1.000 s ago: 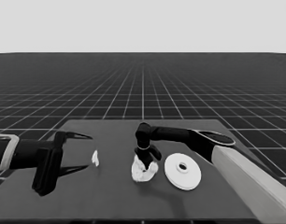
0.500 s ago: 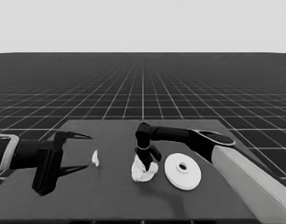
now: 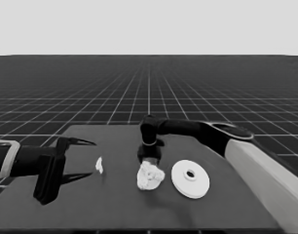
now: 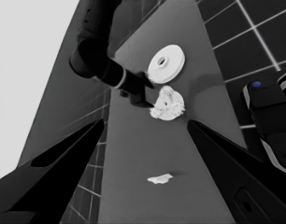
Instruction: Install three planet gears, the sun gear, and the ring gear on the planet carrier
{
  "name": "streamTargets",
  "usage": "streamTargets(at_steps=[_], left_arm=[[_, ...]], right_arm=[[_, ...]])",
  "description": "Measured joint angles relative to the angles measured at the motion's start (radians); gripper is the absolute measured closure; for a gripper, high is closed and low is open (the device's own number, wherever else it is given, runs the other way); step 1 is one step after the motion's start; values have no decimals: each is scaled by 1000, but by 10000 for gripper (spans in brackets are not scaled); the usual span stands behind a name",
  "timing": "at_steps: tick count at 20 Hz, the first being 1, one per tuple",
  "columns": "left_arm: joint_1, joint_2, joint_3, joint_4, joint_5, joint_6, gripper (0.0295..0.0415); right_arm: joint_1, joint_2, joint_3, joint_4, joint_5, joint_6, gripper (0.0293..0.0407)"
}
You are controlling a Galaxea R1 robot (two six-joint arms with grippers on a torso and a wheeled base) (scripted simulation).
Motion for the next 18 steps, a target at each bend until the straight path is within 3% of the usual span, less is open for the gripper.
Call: streamTargets(at_steps=[4,5,6,8,10,14,15,16,18], left_arm=[[0,0,0,0,0,0,326],[0,0,0,0,0,0,326],[0,0,0,0,0,0,326],[0,0,0,0,0,0,326],[0,0,0,0,0,0,326],[0,0,0,0,0,0,326],[0,0,0,0,0,0,326],[0,0,0,0,0,0,326],[0,0,0,0,0,0,326]], right_arm=[[4,-1,1,5,1,-39,315],[-120,-277,458,-213,149,-455,295],[-238,-699,810,-344,235,-718,305],[-337,-1110,1142,-467,315,-964,314],[-366,-1242,1258,-509,344,-1049,315],[-378,-1300,1312,-530,358,-1089,315],[-88,-1039,1141,-232,83,-616,304],[12,-843,908,-94,38,-385,307],[38,-688,617,-1,24,-258,313]])
